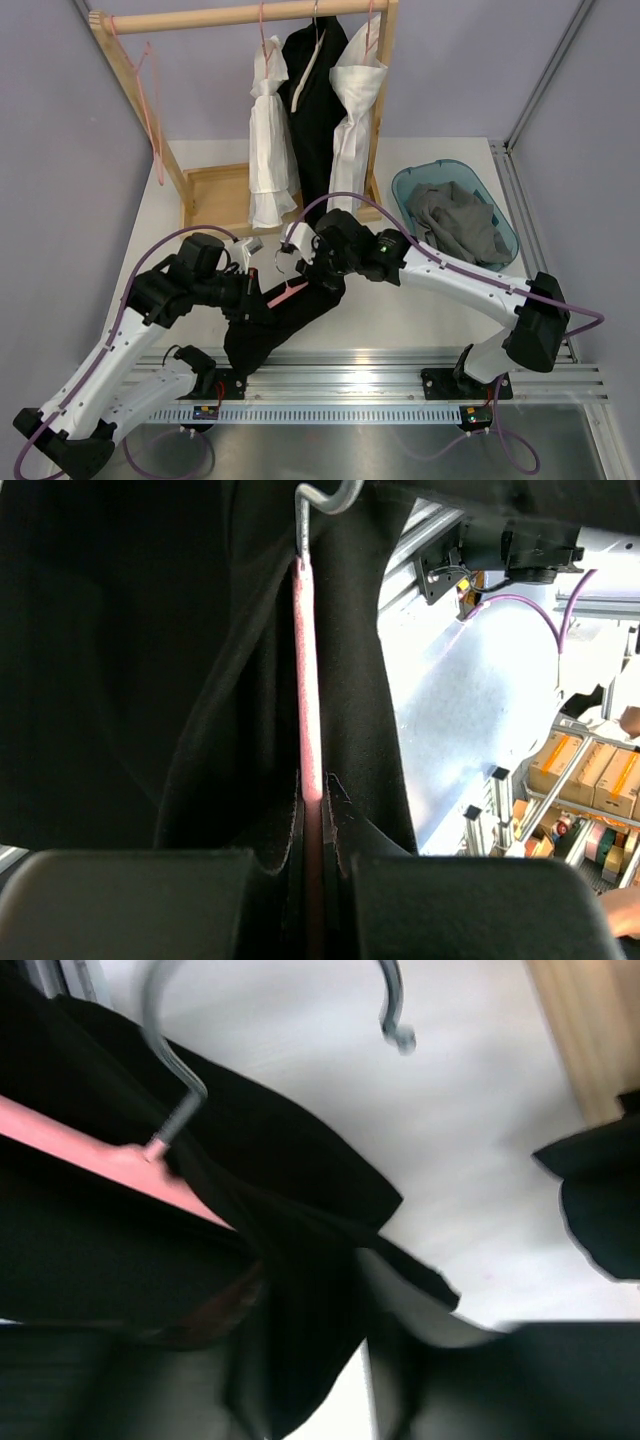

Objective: Remove the skirt from the hanger

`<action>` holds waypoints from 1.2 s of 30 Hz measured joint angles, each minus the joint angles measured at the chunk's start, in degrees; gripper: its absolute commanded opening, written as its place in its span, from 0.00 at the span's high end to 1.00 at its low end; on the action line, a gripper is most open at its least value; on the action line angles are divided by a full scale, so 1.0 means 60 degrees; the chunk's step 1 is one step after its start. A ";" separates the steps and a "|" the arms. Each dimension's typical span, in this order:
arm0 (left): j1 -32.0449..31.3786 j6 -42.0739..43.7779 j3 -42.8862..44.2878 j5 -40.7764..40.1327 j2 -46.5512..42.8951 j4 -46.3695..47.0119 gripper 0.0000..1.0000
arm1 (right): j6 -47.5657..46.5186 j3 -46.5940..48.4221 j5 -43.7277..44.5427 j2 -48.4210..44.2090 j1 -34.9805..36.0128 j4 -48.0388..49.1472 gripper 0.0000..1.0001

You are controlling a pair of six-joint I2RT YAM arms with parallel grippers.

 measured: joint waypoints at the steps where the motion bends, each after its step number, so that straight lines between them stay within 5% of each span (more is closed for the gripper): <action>1: 0.0000 0.0000 -0.0004 -0.0025 -0.0007 0.0000 1.00 | 0.0007 -0.0146 0.0080 -0.0026 -0.0025 0.0015 0.82; 3: 0.0000 0.0000 0.0000 -0.0051 -0.0011 -0.0051 1.00 | 0.0007 -0.0364 0.0168 -0.0033 -0.0138 0.0058 1.00; 18: 0.0036 0.0641 0.0226 -0.0135 -0.0251 0.0539 1.00 | 0.0769 -0.1260 -0.1151 -0.0033 -0.3643 0.1534 1.00; 36: 0.0055 0.1311 0.1060 0.0109 0.0186 0.0641 1.00 | 0.0488 -0.1763 -0.5257 0.0306 -0.5595 0.0852 1.00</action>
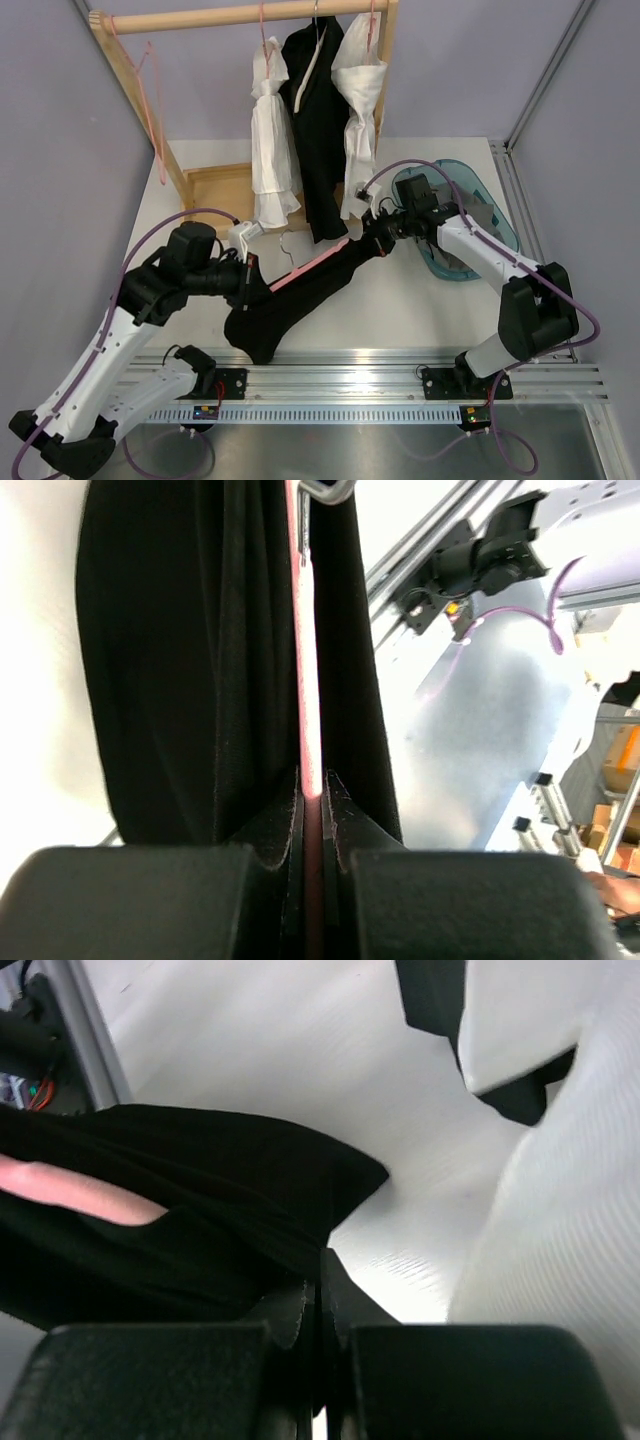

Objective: Remove the skirt from the hanger

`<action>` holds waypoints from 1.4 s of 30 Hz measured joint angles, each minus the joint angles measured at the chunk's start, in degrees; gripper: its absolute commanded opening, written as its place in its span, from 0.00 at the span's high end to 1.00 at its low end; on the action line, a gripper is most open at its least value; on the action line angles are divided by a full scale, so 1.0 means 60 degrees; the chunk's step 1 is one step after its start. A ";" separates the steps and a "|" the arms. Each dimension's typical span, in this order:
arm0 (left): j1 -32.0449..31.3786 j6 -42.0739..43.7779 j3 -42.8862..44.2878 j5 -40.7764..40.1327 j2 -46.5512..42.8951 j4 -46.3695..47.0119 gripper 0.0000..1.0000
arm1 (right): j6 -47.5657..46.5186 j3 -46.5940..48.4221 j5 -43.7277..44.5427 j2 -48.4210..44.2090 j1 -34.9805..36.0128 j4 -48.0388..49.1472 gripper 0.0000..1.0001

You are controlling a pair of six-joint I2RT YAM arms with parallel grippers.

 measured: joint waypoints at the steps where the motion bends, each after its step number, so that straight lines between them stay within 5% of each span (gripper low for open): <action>1: -0.0026 -0.0127 0.0000 0.0036 -0.0040 0.0044 1.00 | -0.0087 -0.0120 -0.0171 -0.0084 -0.0055 -0.0033 1.00; 9: -0.0113 -0.1166 -0.0168 0.0109 -0.0219 0.0674 1.00 | -0.0885 -0.1089 -0.1206 -0.0546 -0.0219 -0.0047 1.00; 16: -0.0124 -0.2430 -0.1566 0.0051 -0.0958 0.3778 1.00 | -0.1821 -0.1530 -0.2167 -0.1191 -0.0437 -0.0667 1.00; 26: -0.0124 -0.3304 -0.2149 -0.0375 -0.0874 0.6269 1.00 | -0.2747 -0.1963 -0.2397 -0.1679 -0.0495 -0.1202 0.99; 32: -0.0794 -0.3883 -0.2998 -0.1147 -0.0645 0.8142 1.00 | -0.3759 -0.1821 -0.1989 -0.2561 0.0510 -0.2127 0.98; 42: -0.2641 -0.3231 -0.2688 -0.2841 0.1075 0.8881 1.00 | -0.4320 -0.1075 -0.0812 -0.2488 0.1778 -0.2812 0.45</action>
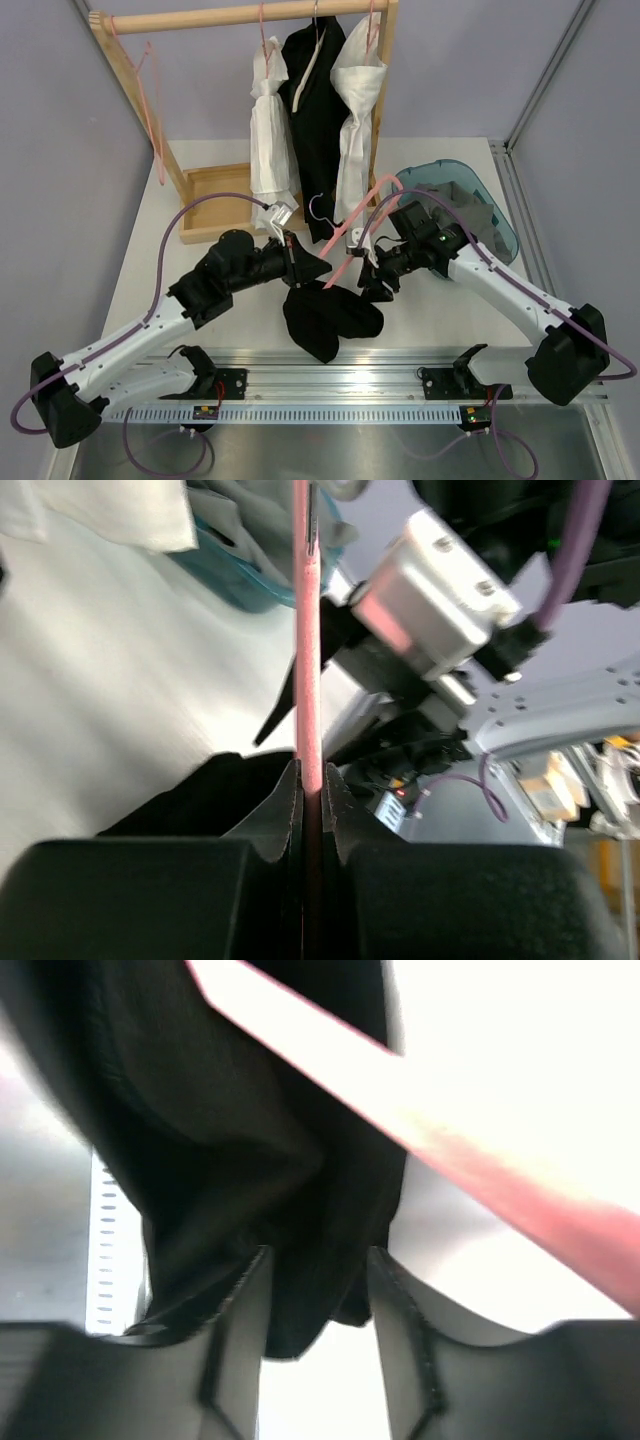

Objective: Remove the skirt from the hanger

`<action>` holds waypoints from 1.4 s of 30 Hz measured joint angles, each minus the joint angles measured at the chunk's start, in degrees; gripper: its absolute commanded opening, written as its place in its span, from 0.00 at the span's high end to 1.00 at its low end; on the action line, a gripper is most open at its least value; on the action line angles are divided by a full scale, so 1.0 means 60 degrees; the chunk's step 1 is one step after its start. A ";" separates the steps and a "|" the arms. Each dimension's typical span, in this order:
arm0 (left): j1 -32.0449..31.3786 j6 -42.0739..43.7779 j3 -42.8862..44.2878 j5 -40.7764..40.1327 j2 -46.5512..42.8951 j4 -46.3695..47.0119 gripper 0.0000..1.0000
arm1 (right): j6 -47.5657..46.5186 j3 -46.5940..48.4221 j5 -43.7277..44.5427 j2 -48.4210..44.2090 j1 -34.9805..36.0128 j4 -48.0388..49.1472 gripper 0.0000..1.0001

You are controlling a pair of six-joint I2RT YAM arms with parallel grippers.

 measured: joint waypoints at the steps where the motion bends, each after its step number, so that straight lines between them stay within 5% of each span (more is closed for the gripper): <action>1: -0.0073 0.0153 0.0047 -0.0244 0.0004 -0.0109 1.00 | -0.0113 0.0142 0.0084 -0.0004 -0.0036 -0.0080 0.42; 4: -0.0189 0.0572 0.0117 -0.0867 -0.0080 -0.0138 1.00 | -0.0605 0.0503 0.0219 -0.0098 -0.0197 -0.0437 0.32; 18: -0.0419 0.1202 -0.0051 -0.1974 0.0044 0.1774 1.00 | -0.2619 0.2637 -0.0521 -0.1075 -0.0291 -0.2721 0.16; 19: -0.0426 0.1198 -0.0175 -0.2044 0.0069 0.2269 1.00 | -0.2503 0.2572 -0.0616 -0.1075 -0.0291 -0.2605 0.01; 29: -0.0616 0.0634 -0.0382 -0.2590 0.0878 0.4641 1.00 | 0.1304 0.0270 0.0568 -0.1107 0.0069 0.0816 0.01; 42: -0.1075 -0.0412 -0.0386 -0.4295 0.0998 0.5785 1.00 | 0.2419 0.0211 0.1417 -0.1082 0.1013 0.2353 0.01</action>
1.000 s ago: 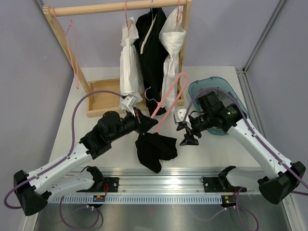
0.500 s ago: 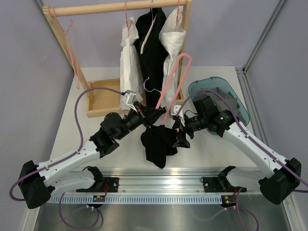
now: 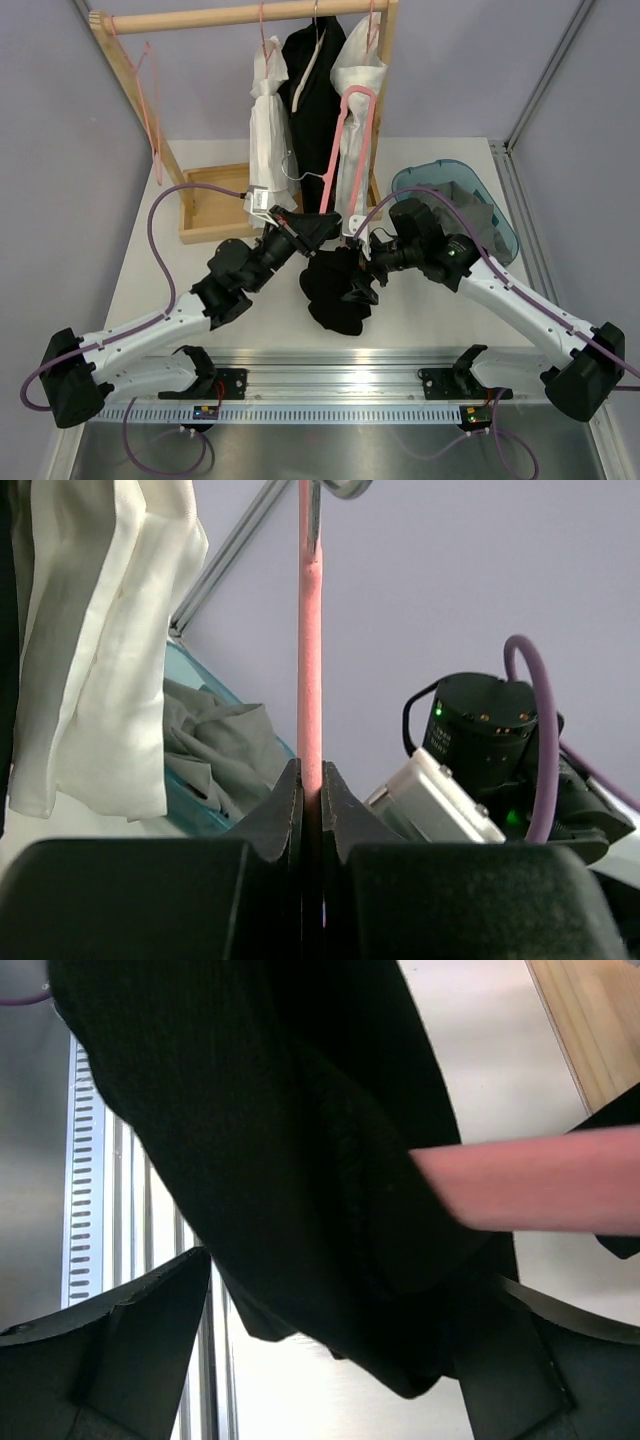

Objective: Remove the skirt from the hanger

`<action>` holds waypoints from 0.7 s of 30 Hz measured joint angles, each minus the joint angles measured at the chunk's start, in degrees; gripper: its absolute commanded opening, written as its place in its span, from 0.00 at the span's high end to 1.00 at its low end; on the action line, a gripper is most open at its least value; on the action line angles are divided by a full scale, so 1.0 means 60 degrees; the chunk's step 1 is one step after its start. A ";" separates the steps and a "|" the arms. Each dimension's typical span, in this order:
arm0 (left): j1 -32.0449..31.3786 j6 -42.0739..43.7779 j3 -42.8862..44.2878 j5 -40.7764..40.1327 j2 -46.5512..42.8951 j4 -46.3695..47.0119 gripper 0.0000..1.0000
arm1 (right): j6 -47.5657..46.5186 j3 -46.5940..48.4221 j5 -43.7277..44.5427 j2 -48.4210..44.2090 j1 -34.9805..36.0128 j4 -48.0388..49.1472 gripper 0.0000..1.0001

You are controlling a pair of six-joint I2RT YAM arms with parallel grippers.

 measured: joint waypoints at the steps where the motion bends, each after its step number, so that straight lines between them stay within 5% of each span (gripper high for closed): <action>1: -0.0036 -0.0047 -0.0004 -0.0149 0.0000 0.0098 1.00 | 0.0011 0.0000 0.0004 0.0011 0.0018 0.0015 0.02; 4: -0.0127 -0.0171 -0.0073 -0.0590 0.0000 0.0448 1.00 | 0.0022 0.0000 0.0000 0.0051 0.0033 0.0018 0.05; 15: -0.0361 -0.0805 -0.0415 -0.1818 0.0350 0.1494 1.00 | 0.0098 0.0004 -0.0168 0.0233 0.0036 0.0004 0.47; 21: -0.0481 -0.0892 -0.0415 -0.2229 0.0452 0.1883 1.00 | 0.0117 0.0004 -0.0270 0.0233 0.0036 0.0004 0.83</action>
